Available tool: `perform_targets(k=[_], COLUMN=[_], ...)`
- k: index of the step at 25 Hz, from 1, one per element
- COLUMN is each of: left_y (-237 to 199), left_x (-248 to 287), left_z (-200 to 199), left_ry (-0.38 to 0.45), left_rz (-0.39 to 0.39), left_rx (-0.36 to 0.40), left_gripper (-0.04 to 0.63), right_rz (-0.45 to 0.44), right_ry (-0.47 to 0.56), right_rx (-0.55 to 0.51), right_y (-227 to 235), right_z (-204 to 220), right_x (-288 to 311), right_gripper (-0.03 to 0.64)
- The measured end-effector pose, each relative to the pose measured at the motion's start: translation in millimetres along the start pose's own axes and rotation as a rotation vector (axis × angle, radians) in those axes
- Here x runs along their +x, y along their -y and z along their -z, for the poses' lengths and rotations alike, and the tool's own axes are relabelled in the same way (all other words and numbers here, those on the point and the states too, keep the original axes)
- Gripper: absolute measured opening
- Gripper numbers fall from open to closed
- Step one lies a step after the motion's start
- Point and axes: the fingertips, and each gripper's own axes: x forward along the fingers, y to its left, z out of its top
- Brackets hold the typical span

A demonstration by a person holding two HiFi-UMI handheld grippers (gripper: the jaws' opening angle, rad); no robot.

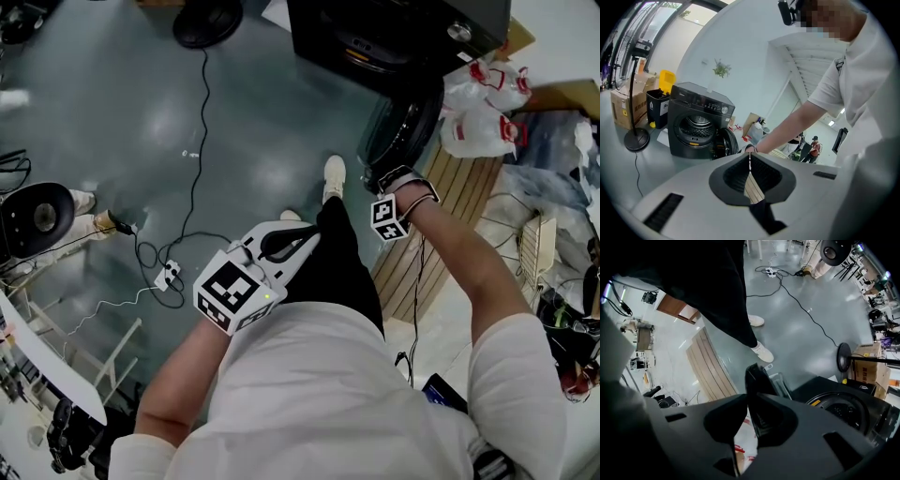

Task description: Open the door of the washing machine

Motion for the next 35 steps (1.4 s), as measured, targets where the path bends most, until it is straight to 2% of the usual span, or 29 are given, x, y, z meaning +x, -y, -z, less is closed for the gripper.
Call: perform_targets(k=[16,35], left_y=[5.0,-2.8], left_x=[18.5,24.2], left_z=[-8.5,-20.1], left_ry=[-0.028,-0.026], left_rz=[0.04,0.037], left_rx=[0.019,0.024], left_gripper=[0.019,0.02], right_rz=[-0.029,-0.068], right_ry=[-0.023,0.032], right_rx=[-0.011,-0.011], right_y=[-36.7,-39.5], right_z=[21.5,19.6], right_x=[9.7,5.8], right_gripper=[0.067,0.08])
